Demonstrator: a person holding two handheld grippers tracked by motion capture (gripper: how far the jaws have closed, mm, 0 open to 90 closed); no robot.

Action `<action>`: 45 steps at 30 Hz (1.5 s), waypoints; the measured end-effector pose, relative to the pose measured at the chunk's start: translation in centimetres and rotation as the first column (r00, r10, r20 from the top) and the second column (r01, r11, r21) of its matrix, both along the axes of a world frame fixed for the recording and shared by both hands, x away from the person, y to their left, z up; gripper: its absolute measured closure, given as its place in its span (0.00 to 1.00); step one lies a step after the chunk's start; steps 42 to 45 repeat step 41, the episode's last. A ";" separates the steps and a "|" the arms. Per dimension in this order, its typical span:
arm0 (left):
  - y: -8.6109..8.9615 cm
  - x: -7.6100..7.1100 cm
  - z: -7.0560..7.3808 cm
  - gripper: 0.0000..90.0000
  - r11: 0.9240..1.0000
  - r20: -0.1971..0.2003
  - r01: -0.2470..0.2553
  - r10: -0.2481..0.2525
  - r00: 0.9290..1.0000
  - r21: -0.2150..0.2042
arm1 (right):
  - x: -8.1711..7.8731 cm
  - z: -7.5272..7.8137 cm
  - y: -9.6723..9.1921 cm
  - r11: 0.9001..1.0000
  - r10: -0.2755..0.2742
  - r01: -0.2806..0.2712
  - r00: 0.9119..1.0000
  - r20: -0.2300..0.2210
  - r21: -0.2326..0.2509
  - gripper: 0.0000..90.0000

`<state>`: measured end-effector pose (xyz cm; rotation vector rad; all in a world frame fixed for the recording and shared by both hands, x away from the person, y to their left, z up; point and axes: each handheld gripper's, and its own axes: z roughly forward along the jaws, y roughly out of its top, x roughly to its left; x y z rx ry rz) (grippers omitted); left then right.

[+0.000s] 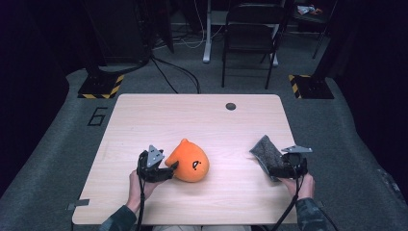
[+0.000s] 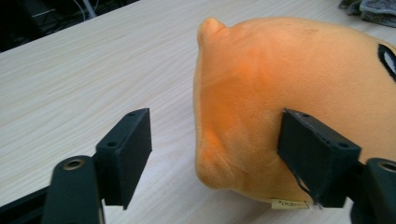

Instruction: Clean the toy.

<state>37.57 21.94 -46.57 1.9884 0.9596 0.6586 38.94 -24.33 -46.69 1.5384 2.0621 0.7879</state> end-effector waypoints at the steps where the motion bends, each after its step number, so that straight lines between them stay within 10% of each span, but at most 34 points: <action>1: 0.1 0.0 0.1 0.26 1.000 -0.001 0.002 -0.002 1.000 -0.002 | -0.2 0.0 -0.1 1.000 -0.002 0.002 1.000 -0.001 0.000 0.10; 12: 2.3 -2.2 0.4 0.18 1.000 -0.011 -0.018 0.019 1.000 0.015 | -2.9 -1.8 -1.3 1.000 0.006 -0.006 1.000 -0.030 -0.011 0.05; 30: 9.8 -3.3 -5.8 0.14 0.985 -0.182 -0.117 0.139 0.973 0.126 | -4.1 -4.8 -2.7 0.997 0.034 -0.041 0.995 -0.093 -0.067 0.02; 37: 11.4 -3.0 -6.5 0.13 0.992 -0.198 -0.125 0.127 0.972 0.023 | -4.1 -5.2 -3.4 1.000 0.022 -0.021 0.995 -0.096 0.004 0.00; 45: 11.5 -2.9 -6.5 0.13 0.990 -0.191 -0.137 0.138 0.972 0.021 | -4.2 -5.6 -3.7 0.999 0.034 -0.033 0.998 -0.050 0.011 0.00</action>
